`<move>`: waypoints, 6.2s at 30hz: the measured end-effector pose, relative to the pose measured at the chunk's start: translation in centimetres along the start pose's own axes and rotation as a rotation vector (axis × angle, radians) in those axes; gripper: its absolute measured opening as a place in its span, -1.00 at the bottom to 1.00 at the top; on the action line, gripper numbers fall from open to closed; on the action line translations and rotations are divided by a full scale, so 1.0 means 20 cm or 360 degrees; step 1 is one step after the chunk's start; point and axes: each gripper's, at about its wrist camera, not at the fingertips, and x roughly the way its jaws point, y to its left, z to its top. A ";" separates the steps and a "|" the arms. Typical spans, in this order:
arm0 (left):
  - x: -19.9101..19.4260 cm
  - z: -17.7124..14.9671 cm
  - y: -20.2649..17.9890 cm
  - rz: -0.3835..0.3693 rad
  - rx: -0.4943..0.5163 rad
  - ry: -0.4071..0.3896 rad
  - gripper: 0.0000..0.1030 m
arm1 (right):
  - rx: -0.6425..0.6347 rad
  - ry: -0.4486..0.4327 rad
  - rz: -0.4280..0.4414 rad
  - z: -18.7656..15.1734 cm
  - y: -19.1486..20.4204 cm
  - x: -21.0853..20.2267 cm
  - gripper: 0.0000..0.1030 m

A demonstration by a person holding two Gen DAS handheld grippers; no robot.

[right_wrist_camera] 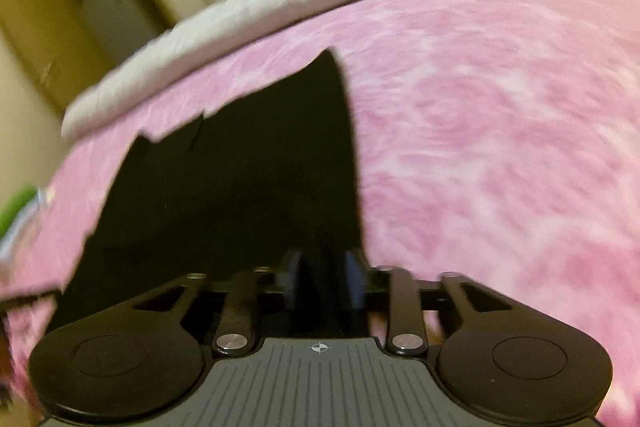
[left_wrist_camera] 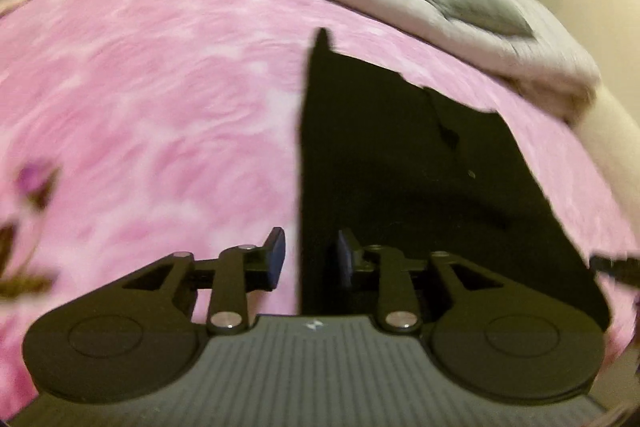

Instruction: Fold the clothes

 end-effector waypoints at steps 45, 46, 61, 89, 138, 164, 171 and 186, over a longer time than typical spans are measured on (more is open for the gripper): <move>-0.29 -0.26 -0.22 0.0073 0.0194 -0.0118 -0.68 | -0.0349 -0.0207 -0.0227 -0.25 0.29 -0.36 -0.39; -0.24 -0.27 -0.26 0.0061 0.0240 -0.0098 -0.68 | -0.0428 -0.0185 -0.0201 -0.26 0.32 -0.31 -0.39; 0.14 0.02 -0.40 0.0081 0.0405 -0.0096 -0.75 | -0.0661 -0.0118 -0.0198 -0.02 0.42 0.04 -0.39; -0.15 -0.39 -0.46 0.0301 0.0346 0.0066 -0.73 | -0.0556 0.0035 -0.0417 -0.40 0.40 -0.20 -0.39; -0.55 -0.63 -0.48 0.0082 0.0022 0.0063 -0.34 | -0.0373 0.0011 -0.0336 -0.59 0.65 -0.60 -0.18; -0.06 -0.43 -0.09 -0.0141 -0.0730 -0.0063 0.21 | 0.0904 -0.0004 0.0116 -0.36 -0.06 -0.19 0.22; -0.02 -0.44 -0.01 -0.0218 -0.0736 -0.0147 -0.54 | 0.0892 -0.0136 0.0120 -0.36 -0.09 -0.11 -0.27; 0.03 -0.40 0.04 -0.0285 -0.0719 -0.0104 -0.70 | 0.0846 -0.0113 0.0146 -0.35 -0.12 -0.12 -0.48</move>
